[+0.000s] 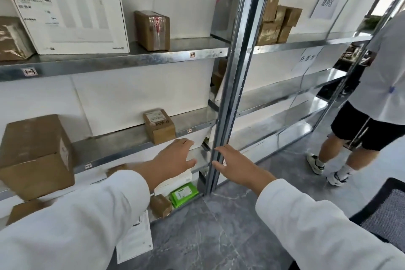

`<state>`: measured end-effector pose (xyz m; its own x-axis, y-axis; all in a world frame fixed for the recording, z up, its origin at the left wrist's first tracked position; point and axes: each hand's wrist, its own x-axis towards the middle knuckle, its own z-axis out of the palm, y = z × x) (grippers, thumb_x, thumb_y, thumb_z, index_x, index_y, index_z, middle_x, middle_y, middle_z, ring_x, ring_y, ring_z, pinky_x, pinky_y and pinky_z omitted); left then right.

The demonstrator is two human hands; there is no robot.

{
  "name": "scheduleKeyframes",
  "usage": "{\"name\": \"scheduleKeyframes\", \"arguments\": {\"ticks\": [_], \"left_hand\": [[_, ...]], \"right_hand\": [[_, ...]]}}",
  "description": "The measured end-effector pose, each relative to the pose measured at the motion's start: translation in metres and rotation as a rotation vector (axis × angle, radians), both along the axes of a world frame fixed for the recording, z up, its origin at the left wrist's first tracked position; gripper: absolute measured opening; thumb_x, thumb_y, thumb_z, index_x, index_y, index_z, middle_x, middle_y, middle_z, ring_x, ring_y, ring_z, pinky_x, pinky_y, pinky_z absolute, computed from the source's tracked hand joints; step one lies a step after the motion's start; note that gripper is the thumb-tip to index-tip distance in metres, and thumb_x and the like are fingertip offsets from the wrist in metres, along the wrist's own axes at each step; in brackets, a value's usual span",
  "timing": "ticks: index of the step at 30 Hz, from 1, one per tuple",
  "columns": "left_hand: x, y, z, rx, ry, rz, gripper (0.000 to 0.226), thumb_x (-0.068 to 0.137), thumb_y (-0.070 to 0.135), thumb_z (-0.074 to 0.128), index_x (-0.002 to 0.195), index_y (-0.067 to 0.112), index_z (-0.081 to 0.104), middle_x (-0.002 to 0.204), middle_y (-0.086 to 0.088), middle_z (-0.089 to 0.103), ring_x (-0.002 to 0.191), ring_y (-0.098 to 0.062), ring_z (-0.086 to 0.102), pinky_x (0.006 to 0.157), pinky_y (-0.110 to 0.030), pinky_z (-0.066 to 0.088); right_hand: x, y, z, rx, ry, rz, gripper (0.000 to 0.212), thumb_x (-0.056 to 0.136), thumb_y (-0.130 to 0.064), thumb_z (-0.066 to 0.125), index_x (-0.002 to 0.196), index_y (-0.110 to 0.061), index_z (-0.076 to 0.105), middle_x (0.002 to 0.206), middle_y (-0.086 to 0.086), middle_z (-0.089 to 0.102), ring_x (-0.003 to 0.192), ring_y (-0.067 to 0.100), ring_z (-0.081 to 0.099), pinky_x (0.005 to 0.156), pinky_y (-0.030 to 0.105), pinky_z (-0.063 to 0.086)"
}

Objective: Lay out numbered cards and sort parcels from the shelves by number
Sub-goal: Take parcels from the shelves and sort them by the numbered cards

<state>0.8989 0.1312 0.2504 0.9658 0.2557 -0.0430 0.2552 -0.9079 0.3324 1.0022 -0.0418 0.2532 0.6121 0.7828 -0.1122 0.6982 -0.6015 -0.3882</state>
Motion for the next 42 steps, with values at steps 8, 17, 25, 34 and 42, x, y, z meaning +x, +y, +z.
{"name": "scheduleKeyframes", "arguments": {"ticks": [8, 17, 25, 34, 42], "left_hand": [[0.050, 0.018, -0.030, -0.036, -0.004, -0.035, 0.063, 0.095, 0.040, 0.053, 0.148, 0.014, 0.032, 0.151, -0.001, 0.035, 0.138, -0.017, 0.031, 0.111, -0.031, 0.030], [0.133, 0.032, -0.081, -0.072, 0.130, 0.005, 0.058, 0.094, 0.038, 0.054, 0.145, 0.014, 0.036, 0.147, -0.004, 0.040, 0.135, -0.020, 0.037, 0.108, -0.033, 0.035], [0.236, 0.021, -0.137, -0.164, 0.235, 0.049, 0.057, 0.096, 0.033, 0.054, 0.145, 0.011, 0.036, 0.148, -0.004, 0.039, 0.136, -0.020, 0.035, 0.109, -0.032, 0.033], [0.298, 0.009, -0.218, -0.230, 0.326, 0.138, 0.051, 0.093, 0.034, 0.056, 0.136, 0.009, 0.045, 0.134, -0.009, 0.051, 0.123, -0.026, 0.046, 0.101, -0.037, 0.041], [0.346, 0.007, -0.325, -0.299, 0.356, 0.233, 0.053, 0.092, 0.025, 0.059, 0.139, 0.006, 0.044, 0.137, -0.012, 0.049, 0.128, -0.028, 0.045, 0.104, -0.036, 0.037]], "right_hand": [[0.050, 0.017, -0.030, -0.027, 0.022, -0.023, 0.052, 0.098, -0.035, 0.047, 0.144, -0.013, 0.037, 0.137, 0.008, 0.045, 0.125, 0.025, 0.046, 0.104, 0.036, 0.039], [0.136, 0.052, -0.083, -0.034, 0.153, -0.015, 0.052, 0.097, -0.037, 0.047, 0.142, -0.012, 0.039, 0.138, 0.009, 0.043, 0.126, 0.028, 0.046, 0.105, 0.040, 0.039], [0.238, 0.038, -0.136, -0.068, 0.245, -0.085, 0.050, 0.097, -0.035, 0.045, 0.141, -0.012, 0.039, 0.129, 0.011, 0.047, 0.120, 0.030, 0.049, 0.096, 0.035, 0.040], [0.300, 0.044, -0.214, -0.163, 0.303, -0.078, 0.044, 0.097, -0.033, 0.043, 0.133, -0.009, 0.044, 0.124, 0.011, 0.049, 0.117, 0.032, 0.051, 0.095, 0.041, 0.044], [0.333, 0.055, -0.321, -0.233, 0.372, -0.120, 0.052, 0.097, -0.032, 0.044, 0.142, -0.008, 0.036, 0.139, 0.012, 0.042, 0.130, 0.029, 0.040, 0.104, 0.035, 0.034]]}}
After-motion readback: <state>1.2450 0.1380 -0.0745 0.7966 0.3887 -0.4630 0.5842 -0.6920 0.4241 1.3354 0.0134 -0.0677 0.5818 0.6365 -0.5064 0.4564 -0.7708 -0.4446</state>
